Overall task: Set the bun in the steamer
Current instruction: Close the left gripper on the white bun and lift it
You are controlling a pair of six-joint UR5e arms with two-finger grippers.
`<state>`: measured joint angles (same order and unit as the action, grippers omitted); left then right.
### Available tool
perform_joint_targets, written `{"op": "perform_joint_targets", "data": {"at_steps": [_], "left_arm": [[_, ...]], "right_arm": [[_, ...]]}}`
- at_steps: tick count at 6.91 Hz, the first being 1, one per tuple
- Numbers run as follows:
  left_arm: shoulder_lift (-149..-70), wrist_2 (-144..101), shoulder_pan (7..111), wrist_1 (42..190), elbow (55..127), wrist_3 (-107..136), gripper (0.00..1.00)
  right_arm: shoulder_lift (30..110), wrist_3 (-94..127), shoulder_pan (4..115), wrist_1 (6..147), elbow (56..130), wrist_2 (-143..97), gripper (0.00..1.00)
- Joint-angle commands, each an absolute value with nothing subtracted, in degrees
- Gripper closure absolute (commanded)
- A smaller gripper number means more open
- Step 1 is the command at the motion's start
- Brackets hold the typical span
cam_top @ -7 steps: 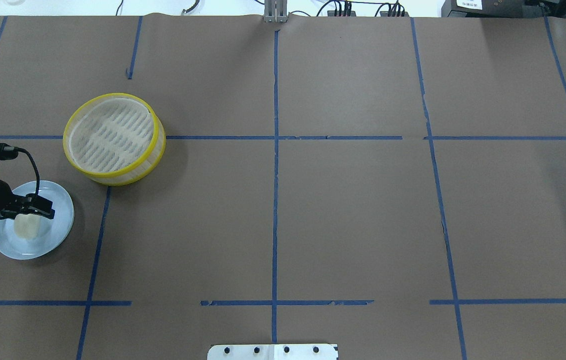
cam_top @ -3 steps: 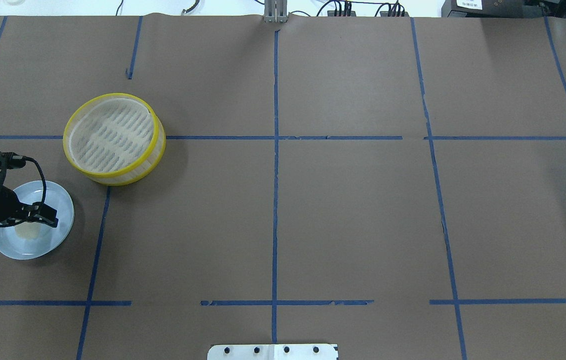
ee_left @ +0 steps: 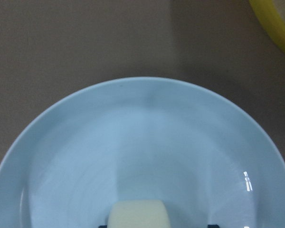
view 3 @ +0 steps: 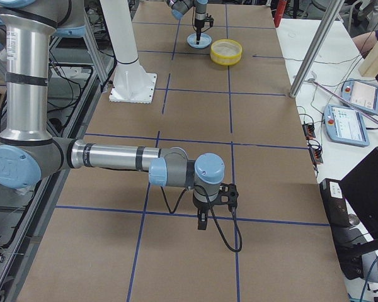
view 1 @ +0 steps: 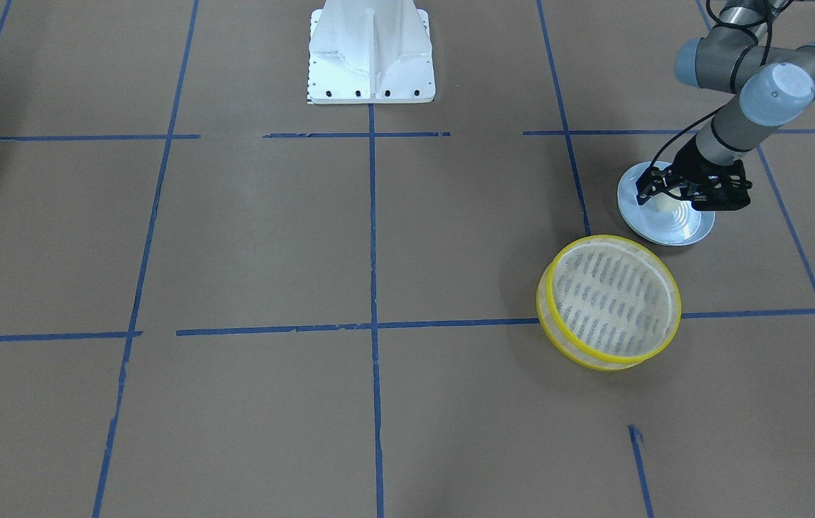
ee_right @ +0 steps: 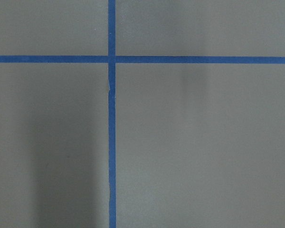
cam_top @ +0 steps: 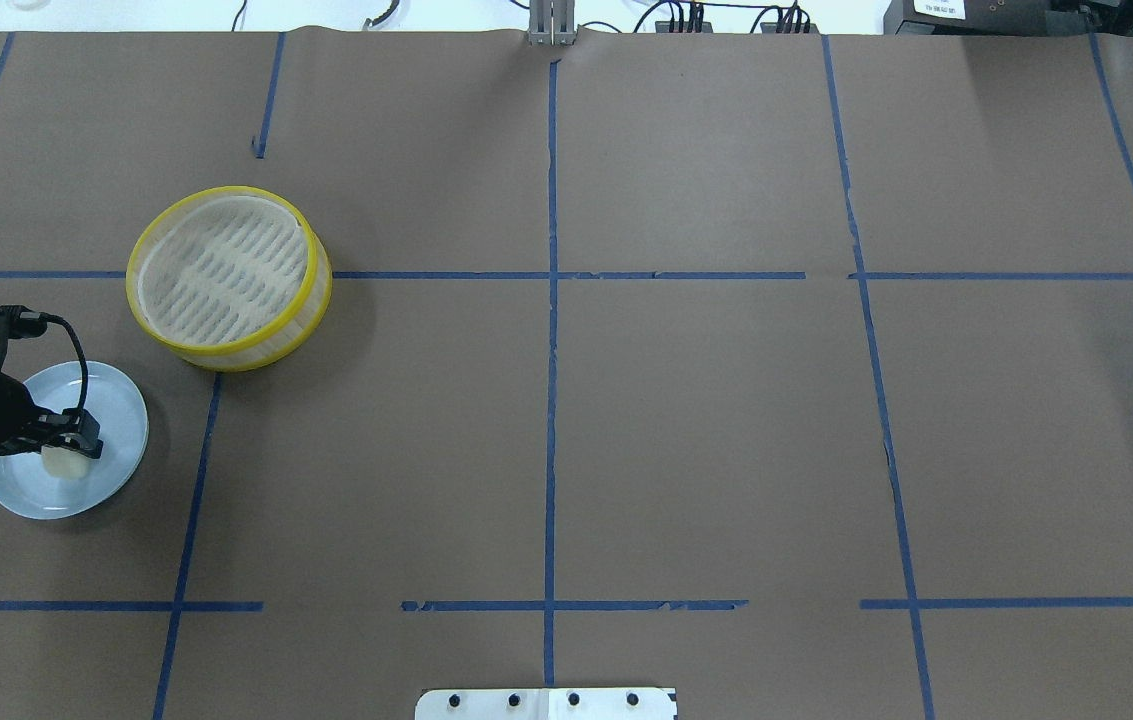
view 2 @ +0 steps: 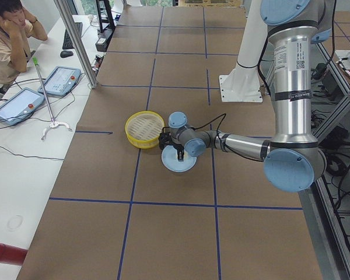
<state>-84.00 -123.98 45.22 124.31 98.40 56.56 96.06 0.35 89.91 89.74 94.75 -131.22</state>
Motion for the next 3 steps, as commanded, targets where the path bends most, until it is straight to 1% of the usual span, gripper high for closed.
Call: {"op": "perform_joint_targets", "data": {"at_steps": [1,2,3], "left_arm": [[-83.9,-124.1,45.4,124.3,99.0,56.6,0.70],[-83.9,-124.3,45.6,124.2,99.7,56.7,0.73],[-83.7,-124.6,46.1,124.0,103.9,56.6,0.72]], "right_arm": [[96.0,0.4,89.9,89.7,94.7,-131.2,0.00],[96.1,0.4,89.9,89.7,94.7,-131.2,0.00],[96.1,0.4,89.9,89.7,94.7,-131.2,0.00]]}}
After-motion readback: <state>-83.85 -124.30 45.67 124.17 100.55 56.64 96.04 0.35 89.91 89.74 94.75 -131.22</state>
